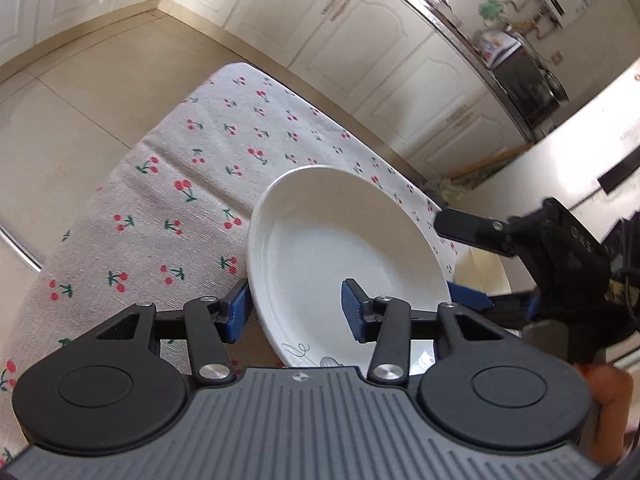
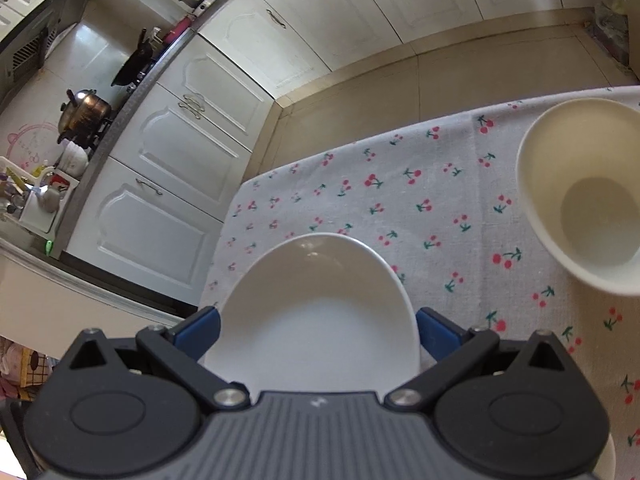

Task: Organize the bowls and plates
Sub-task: 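Grasp the rim of the white deep plate with the left tool, then carry the white deep plate and lower it onto the floral plate stack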

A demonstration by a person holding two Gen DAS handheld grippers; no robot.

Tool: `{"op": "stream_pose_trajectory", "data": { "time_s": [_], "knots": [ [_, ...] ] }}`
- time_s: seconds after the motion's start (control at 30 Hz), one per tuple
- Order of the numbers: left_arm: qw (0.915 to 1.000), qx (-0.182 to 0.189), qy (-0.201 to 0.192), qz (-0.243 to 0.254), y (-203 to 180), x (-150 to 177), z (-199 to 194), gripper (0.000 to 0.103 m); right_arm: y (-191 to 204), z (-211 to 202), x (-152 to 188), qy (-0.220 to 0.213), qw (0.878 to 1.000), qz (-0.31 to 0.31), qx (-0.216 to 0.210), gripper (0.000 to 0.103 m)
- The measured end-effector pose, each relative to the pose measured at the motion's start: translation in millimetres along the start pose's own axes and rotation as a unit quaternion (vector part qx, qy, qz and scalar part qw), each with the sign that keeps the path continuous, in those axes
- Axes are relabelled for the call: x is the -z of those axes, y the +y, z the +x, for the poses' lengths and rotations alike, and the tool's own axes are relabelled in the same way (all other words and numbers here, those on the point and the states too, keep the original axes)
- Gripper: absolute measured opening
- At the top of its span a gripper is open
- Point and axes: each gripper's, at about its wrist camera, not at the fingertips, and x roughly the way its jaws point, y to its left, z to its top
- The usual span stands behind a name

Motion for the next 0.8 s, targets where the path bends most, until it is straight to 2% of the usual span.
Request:
{"op": "stream_pose_trajectory", "data": {
  "time_s": [0.3, 0.6, 0.8],
  "knots": [
    [0.9996, -0.01, -0.024, 0.005, -2, 4, -22, 0.053, 20, -11, 8, -0.017, 0.999, -0.03, -0.014, 0.103],
    [0.9988, -0.013, -0.046, 0.011, -2, 15, -45, 0.053, 37, -26, 32, -0.047, 0.996, -0.071, -0.029, 0.103],
    [0.9979, -0.008, -0.064, 0.01, -2, 27, -72, 0.053, 43, -40, 49, -0.064, 0.994, -0.071, -0.049, 0.103]
  ]
}}
